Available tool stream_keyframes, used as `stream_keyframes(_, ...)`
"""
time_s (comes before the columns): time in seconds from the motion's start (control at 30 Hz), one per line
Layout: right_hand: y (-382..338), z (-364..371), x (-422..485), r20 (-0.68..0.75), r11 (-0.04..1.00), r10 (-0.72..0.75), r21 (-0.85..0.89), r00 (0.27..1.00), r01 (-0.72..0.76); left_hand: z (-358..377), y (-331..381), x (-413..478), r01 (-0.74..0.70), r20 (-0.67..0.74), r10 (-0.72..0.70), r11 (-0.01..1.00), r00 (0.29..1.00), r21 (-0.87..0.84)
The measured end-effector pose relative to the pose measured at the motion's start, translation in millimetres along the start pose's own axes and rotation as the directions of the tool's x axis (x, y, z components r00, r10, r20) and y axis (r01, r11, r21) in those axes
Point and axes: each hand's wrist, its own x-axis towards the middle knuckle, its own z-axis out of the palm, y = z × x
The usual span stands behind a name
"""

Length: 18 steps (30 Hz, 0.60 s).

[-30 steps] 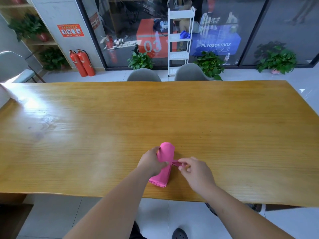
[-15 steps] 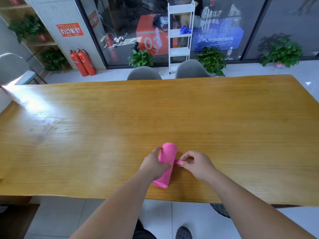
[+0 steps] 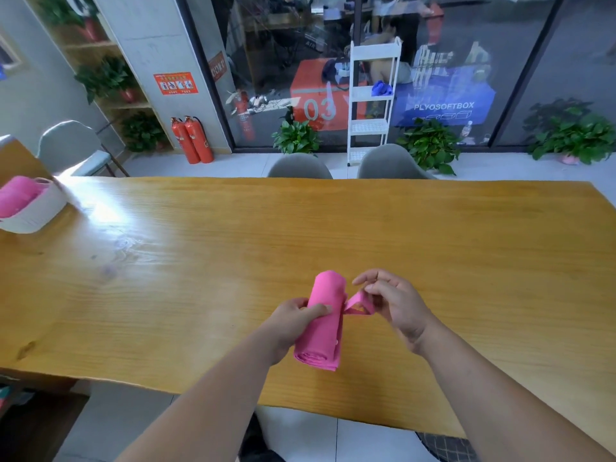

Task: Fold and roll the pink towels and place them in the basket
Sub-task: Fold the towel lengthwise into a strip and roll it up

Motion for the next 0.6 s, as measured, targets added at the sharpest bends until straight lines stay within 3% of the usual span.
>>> stream_keyframes(0.17, -6, 11, 6, 0.074, 0.989, 0.145, 0.027, 0.987, -0.147, -13, 5, -22, -0.052, -0.065, 0.042, 0.985, 0.997, -0.167)
stream_keyframes(0.33, -5, 23, 11, 0.015, 0.924, 0.134, 0.361, 0.991, -0.130, -24, 3, -41, -0.174, -0.137, 0.144, 0.957, 0.980, -0.234)
stream_keyframes(0.4, -6, 32, 14, -0.008, 0.898, 0.137, 0.423, 0.991, -0.120, -30, 3, -44, -0.246, -0.132, 0.223, 0.951, 0.966, -0.190)
stream_keyframes(0.6, -14, 71, 25, -0.015, 0.838, 0.163, 0.529, 0.987, -0.130, -57, 15, -63, -0.363, -0.059, 0.378, 0.915, 0.924, 0.178)
